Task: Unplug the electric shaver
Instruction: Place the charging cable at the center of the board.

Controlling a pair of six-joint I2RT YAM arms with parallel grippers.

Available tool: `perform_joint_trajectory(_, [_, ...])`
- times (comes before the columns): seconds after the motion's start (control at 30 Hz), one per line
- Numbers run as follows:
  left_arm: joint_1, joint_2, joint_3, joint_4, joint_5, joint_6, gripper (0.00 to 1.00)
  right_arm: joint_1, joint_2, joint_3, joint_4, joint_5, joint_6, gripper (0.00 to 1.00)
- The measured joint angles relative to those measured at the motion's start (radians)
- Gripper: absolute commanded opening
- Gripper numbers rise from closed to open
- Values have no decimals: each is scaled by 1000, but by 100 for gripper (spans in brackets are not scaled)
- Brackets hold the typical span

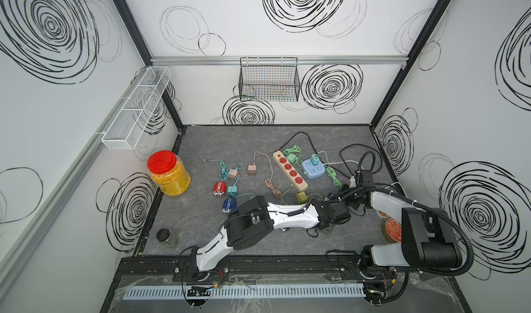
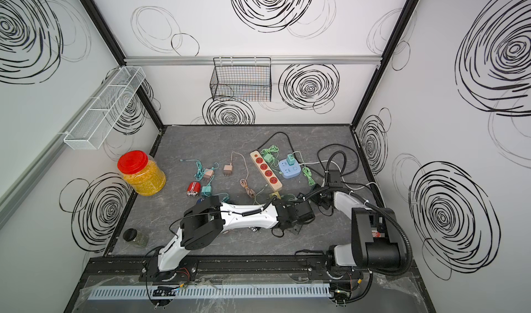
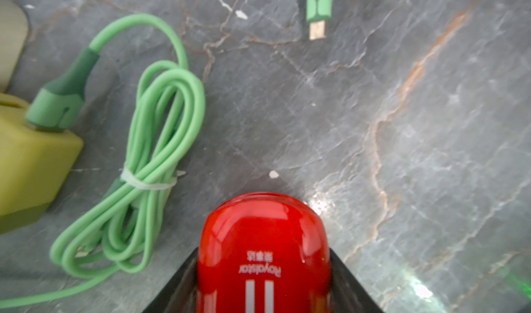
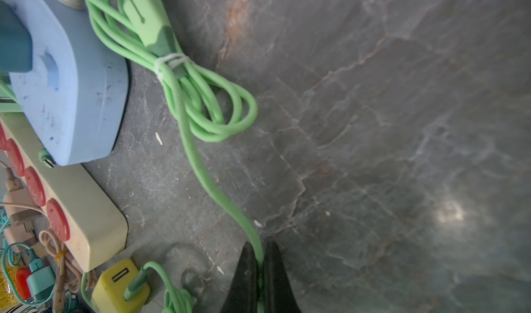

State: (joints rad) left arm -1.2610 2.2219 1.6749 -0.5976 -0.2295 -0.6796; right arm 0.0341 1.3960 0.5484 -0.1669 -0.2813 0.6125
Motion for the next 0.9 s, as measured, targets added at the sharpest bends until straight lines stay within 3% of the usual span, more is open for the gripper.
perform_joint_trajectory(0.03, [-2, 0, -3, 0, -5, 0, 60, 0, 0, 0, 0, 0, 1, 13])
perform_joint_trajectory(0.13, [-3, -7, -28, 19, -17, 2, 97, 0, 0, -1, 0, -4, 7, 21])
perform_joint_trajectory(0.17, [-3, -14, -43, 31, -22, -2, 99, 0, 0, -1, 2, -7, 9, 24])
perform_joint_trajectory(0.3, [-1, -61, -120, 71, -23, -5, 99, 0, -9, -2, 6, -14, 12, 31])
perform_joint_trajectory(0.57, [31, -236, -335, 203, 29, -39, 99, 0, -159, -5, -63, -16, 7, 64])
perform_joint_trajectory(0.77, [83, -366, -402, 296, 84, -63, 99, 2, -267, 50, -143, -11, -7, 76])
perform_joint_trajectory(0.9, [135, -430, -424, 340, 126, -70, 99, 5, -289, 106, -187, -3, -16, 78])
